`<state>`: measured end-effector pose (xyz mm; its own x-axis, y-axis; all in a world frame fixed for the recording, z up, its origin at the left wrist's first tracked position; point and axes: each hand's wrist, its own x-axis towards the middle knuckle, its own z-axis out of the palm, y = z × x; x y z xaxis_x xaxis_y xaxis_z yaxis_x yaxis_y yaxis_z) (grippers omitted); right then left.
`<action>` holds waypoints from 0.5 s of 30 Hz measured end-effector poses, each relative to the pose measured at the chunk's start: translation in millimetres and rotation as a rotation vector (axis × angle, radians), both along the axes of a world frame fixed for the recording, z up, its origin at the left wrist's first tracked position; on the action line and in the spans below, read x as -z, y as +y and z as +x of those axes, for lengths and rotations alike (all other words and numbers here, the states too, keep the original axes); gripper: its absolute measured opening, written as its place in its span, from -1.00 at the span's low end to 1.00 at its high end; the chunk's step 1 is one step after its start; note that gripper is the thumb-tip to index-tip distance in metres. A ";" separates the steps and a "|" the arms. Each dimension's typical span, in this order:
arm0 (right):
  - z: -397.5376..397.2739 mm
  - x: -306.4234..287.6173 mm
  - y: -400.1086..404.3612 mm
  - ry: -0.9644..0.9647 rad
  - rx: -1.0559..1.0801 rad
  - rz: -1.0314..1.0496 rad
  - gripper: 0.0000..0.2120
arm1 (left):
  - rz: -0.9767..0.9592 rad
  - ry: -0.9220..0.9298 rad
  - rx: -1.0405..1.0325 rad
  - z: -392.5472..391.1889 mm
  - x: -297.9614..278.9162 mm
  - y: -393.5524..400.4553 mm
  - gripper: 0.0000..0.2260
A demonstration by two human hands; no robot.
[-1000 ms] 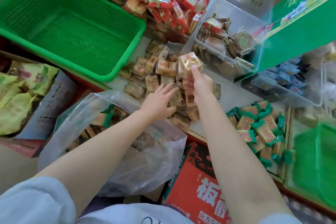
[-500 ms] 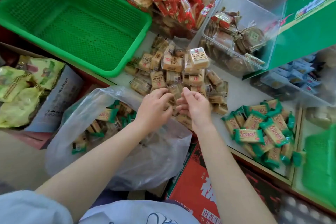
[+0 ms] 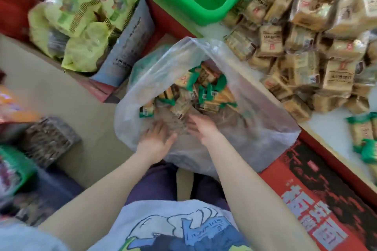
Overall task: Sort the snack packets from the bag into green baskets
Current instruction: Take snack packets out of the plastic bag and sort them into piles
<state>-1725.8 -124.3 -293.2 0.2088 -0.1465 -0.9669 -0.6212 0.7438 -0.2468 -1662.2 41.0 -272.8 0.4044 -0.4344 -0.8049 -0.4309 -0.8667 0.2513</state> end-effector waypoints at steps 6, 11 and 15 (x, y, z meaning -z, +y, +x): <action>43.6 13.7 18.2 -0.039 0.337 0.199 -0.91 | -0.125 -0.052 -0.029 6.0 14.0 15.1 -0.16; 37.0 9.5 9.7 0.031 0.197 0.083 -0.91 | -0.092 -0.021 -0.030 8.0 16.2 15.4 -0.42; 4.9 -15.7 -6.8 0.081 0.028 -0.062 -0.88 | -0.031 0.114 -0.137 18.2 -4.0 -2.0 -0.45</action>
